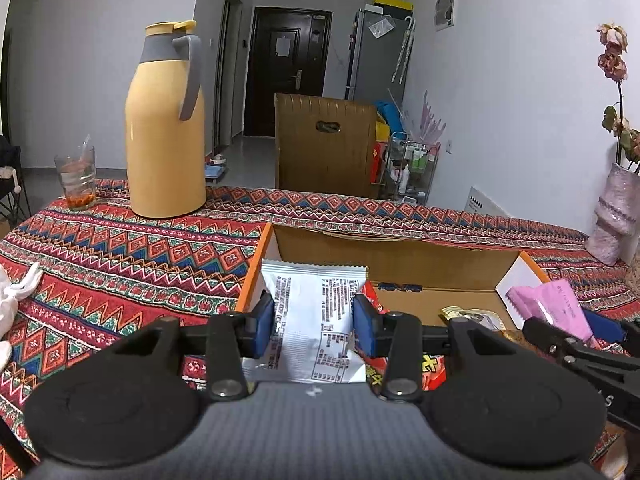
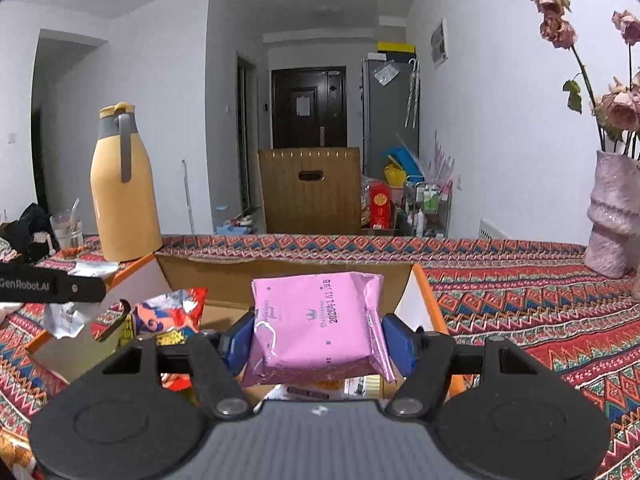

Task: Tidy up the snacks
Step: 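Open the left tool over the box while the right releases the pink packet inside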

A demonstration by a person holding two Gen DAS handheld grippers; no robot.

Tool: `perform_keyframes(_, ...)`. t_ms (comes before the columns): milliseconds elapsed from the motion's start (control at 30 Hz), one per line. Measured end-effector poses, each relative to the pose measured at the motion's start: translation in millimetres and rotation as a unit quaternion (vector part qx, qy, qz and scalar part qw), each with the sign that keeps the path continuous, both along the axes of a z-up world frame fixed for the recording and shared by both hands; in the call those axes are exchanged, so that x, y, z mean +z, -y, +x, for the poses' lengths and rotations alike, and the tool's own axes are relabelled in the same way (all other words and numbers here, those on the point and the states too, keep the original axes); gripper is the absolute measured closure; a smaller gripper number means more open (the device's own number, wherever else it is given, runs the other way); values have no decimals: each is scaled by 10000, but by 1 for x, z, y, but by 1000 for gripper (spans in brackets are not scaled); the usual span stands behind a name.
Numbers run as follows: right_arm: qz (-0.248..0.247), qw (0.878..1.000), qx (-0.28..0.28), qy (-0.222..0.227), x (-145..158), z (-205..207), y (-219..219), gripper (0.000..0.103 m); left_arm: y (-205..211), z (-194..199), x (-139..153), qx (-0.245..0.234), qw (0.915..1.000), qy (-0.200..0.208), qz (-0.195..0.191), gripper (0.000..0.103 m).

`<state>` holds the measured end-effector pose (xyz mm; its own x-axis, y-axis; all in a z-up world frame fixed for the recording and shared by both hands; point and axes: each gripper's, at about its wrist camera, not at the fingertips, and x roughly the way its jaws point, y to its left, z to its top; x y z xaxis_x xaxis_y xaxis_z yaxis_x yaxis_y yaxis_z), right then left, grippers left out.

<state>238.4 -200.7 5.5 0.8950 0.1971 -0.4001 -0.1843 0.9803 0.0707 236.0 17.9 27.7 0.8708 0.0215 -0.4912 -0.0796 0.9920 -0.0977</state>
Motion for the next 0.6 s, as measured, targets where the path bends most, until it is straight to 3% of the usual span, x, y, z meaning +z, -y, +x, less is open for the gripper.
perform_keyframes(133, 63, 10000, -5, 18, 1, -3, 3, 31, -1, -4, 1, 33, 10000, 65, 8, 41)
perform_keyframes(167, 93, 9999, -10, 48, 2, -5, 5, 31, -1, -5, 2, 55, 10000, 78, -1, 30)
perform_keyframes(233, 149, 9998, -38, 91, 5, -7, 6, 24, -1, -9, 3, 159, 9998, 146, 8, 14)
perform_keyframes(300, 195, 9997, -86, 137, 6, -10, 9, 10, -2, -14, 7, 240, 9994, 262, 18, 5)
perform_keyframes(333, 221, 9996, -90, 162, 7, -12, 10, 9, -3, -16, 8, 252, 9992, 313, -8, 0)
perform_keyframes(400, 269, 9994, -104, 198, 9, -14, 11, 0, -4, -21, 12, 283, 9988, 387, -42, 0)
perform_keyframes(600, 317, 9989, -170, 289, 12, -21, 13, 0, -2, -23, 12, 276, 9989, 378, -26, 0)
